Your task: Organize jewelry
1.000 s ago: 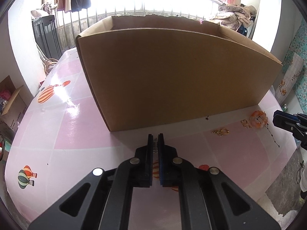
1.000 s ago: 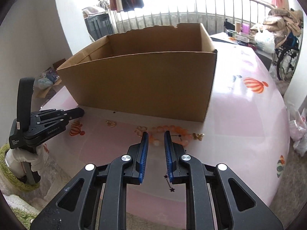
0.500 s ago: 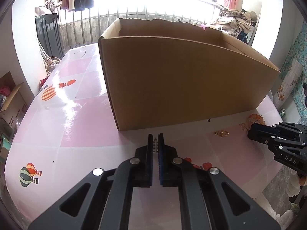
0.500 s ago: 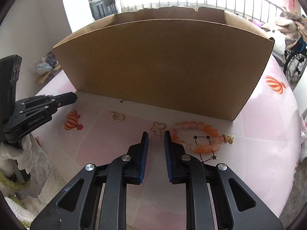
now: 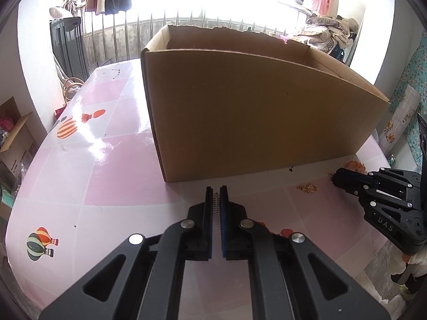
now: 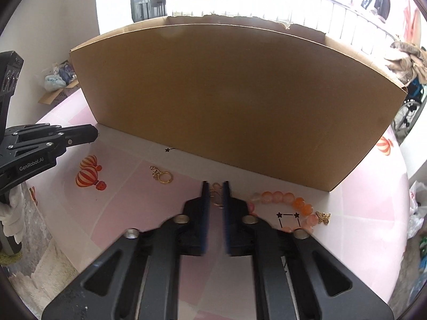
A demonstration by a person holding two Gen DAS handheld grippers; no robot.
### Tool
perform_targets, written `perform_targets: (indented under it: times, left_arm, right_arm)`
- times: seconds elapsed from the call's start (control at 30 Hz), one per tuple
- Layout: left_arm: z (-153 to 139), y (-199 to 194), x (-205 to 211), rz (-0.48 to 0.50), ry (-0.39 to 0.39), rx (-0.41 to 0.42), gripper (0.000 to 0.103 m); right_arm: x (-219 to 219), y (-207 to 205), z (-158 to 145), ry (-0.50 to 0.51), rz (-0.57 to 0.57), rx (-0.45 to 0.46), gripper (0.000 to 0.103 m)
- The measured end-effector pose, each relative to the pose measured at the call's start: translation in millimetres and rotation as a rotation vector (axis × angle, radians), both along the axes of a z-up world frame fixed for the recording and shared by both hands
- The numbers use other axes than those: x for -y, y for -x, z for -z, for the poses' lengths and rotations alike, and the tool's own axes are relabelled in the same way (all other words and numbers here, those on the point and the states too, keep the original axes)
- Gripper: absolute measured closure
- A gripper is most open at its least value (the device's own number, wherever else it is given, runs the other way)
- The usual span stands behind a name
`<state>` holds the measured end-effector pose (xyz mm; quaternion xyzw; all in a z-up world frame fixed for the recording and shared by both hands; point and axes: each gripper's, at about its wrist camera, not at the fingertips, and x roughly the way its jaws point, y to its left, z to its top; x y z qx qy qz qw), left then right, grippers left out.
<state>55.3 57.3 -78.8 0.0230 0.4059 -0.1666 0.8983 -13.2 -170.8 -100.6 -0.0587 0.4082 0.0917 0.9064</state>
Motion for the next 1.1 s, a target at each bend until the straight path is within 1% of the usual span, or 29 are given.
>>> perform_targets:
  times: [0.27,0.33,0.43,0.5,0.53,0.57,0.63,0.7,0.83,0.9,0.93,1.1]
  left_arm:
    - [0.2,0.7,-1.2,-0.003,0.002,0.006,0.099]
    - [0.0,0.7,-1.9,-0.003,0.002,0.006,0.099]
    - [-0.2,0.3,-2.3,-0.003,0.002,0.006,0.099]
    - [-0.6,0.2,-3.5,-0.005,0.004,0.005,0.099]
    - [-0.7,0.0,-4.0,-0.007,0.005,0.005,0.099]
    - [-0.9,0.2,-4.6,-0.008,0.007,0.004,0.099]
    - [-0.3,0.7,-4.6,-0.011,0.008,0.003,0.099]
    - [-0.1,0.6,-4.9,-0.014,0.008,0.002,0.099]
    - [0.5,1.4,-5.0,-0.022,0.006,-0.001,0.099]
    - [0.5,1.8,-4.8,-0.026,0.006,0.0,0.099]
    - [0.4,2.2,-4.6,-0.027,0.007,0.001,0.099]
    - [-0.6,4.5,-4.1,-0.033,0.012,0.007,0.099]
  right_arm:
    - [7.5,-0.1,-3.5,-0.044,0.004,-0.006,0.099]
    - [12.4,-3.3,-8.6,-0.046,-0.001,-0.002,0.102]
    - [12.7,-2.7,-12.2,-0.048,-0.002,-0.008,0.1]
    - [13.1,-3.7,-13.2,-0.053,0.01,-0.021,0.098]
    - [13.5,-4.7,-14.0,-0.067,0.013,-0.034,0.09]
    - [13.3,-5.4,-17.4,-0.082,0.017,-0.051,0.081]
    - [13.1,-8.4,-18.0,-0.101,0.024,-0.068,0.074]
    - [10.3,-11.3,-16.7,-0.096,0.027,-0.082,0.074]
    - [-4.7,-14.9,-14.2,-0.014,0.028,-0.103,0.075]
    - [-12.6,-15.9,-15.0,0.031,0.028,-0.116,0.079]
    - [-15.4,-17.4,-16.0,0.036,0.027,-0.131,0.089]
    - [-23.4,-25.2,-20.0,0.037,0.034,-0.185,0.09]
